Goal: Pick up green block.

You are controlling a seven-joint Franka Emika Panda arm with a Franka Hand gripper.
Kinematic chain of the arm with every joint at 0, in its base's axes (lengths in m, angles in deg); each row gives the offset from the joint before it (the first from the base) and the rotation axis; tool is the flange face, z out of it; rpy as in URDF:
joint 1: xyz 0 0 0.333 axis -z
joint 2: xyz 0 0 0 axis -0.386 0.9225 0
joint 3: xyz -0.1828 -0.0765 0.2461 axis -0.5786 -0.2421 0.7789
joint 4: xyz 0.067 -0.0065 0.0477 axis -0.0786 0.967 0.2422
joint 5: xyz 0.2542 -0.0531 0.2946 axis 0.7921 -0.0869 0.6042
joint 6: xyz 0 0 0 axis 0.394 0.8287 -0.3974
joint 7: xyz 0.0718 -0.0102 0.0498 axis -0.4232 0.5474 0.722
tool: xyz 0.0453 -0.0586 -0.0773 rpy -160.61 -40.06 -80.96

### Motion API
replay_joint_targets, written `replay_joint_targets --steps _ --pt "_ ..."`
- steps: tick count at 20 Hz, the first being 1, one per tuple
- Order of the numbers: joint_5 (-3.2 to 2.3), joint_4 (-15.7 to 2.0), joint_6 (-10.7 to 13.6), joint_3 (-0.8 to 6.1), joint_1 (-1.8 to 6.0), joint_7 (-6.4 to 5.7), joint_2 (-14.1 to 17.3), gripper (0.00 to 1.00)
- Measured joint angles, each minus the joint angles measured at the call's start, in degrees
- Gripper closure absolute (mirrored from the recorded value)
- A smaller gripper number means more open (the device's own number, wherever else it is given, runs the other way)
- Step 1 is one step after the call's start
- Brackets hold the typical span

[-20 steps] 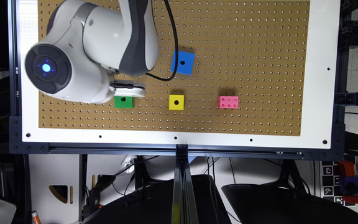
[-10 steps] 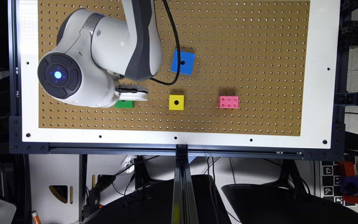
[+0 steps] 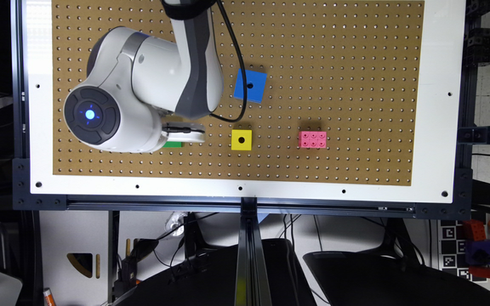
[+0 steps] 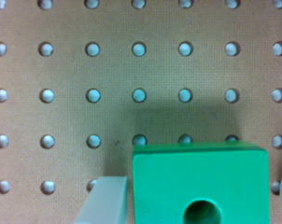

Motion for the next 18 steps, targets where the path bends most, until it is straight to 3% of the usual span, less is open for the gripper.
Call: replay_joint_targets --steps 2,3,18 --pt "0.0 0.0 0.0 0.0 0.0 0.0 0.0 0.0" --pt "0.01 0.0 0.0 0.03 -0.02 0.0 0.0 1.0" --pt "0.01 0.02 0.0 0.04 -0.01 0.0 -0.1 1.0"
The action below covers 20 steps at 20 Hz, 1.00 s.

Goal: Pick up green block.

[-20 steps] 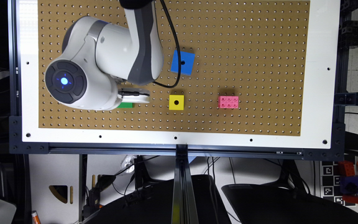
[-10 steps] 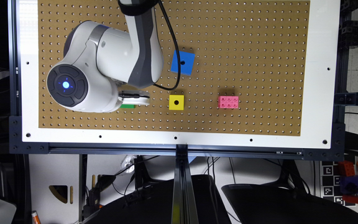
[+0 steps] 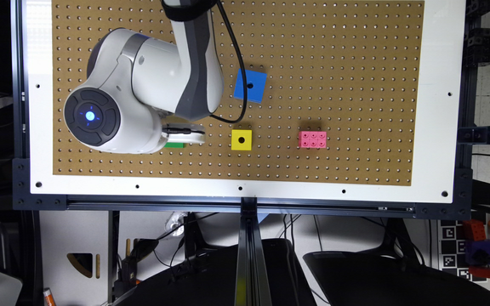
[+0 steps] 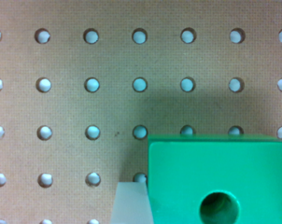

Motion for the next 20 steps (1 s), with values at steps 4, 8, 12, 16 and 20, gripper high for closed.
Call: replay_joint_targets --steps 4,8,12,16,20 --pt "0.0 0.01 2.0 0.0 0.02 0.0 -1.8 1.0" --pt "0.0 0.01 4.1 0.0 0.02 0.0 -3.6 1.0" --pt "0.0 0.01 7.2 0.0 0.02 0.0 -6.8 1.0" --pt "0.0 0.01 11.2 0.0 0.02 0.0 -10.9 1.0" --pt "0.0 0.02 14.6 0.01 0.02 0.0 -14.3 1.0"
